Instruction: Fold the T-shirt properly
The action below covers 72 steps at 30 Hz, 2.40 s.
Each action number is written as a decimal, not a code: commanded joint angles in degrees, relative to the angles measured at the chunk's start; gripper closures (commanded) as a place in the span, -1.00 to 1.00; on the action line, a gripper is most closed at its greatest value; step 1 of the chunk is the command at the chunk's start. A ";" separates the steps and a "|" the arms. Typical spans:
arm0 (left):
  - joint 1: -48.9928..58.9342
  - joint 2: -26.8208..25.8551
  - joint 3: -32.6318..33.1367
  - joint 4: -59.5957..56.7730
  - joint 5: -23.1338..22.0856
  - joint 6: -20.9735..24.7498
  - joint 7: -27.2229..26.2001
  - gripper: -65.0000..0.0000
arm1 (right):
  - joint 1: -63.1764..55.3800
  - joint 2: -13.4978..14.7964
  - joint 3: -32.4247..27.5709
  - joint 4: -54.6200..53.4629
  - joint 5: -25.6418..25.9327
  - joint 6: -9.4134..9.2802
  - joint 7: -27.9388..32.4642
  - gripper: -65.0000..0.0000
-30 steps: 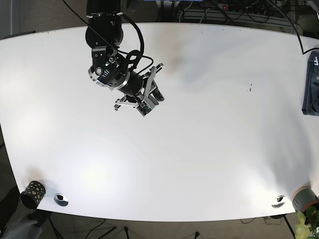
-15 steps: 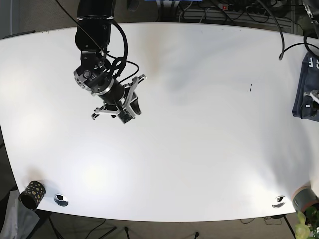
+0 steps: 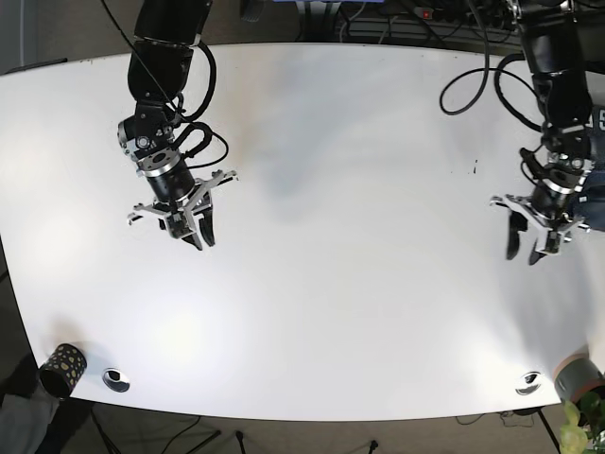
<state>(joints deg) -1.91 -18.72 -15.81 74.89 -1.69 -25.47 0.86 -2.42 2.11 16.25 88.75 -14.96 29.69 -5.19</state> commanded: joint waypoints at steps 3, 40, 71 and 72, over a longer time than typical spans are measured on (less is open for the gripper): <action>-0.15 4.70 2.41 1.81 2.88 5.03 -6.80 0.26 | 0.26 4.53 -0.21 -4.22 1.55 -7.23 6.47 0.69; 51.63 27.72 -1.64 36.54 5.61 7.23 7.88 0.27 | -47.91 8.84 -0.38 7.82 26.43 -8.20 13.59 0.69; 42.75 25.09 -1.55 -9.09 6.13 7.50 7.62 0.57 | -40.27 10.42 -17.44 -29.72 25.73 -5.74 13.59 0.71; 41.08 24.65 -1.55 -12.17 6.13 7.50 7.62 0.59 | -38.60 10.42 -18.67 -32.18 25.73 -5.74 13.59 0.71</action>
<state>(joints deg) 39.57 6.70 -17.17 65.76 4.62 -18.11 9.26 -41.15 12.19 -1.30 59.22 10.63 23.49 7.73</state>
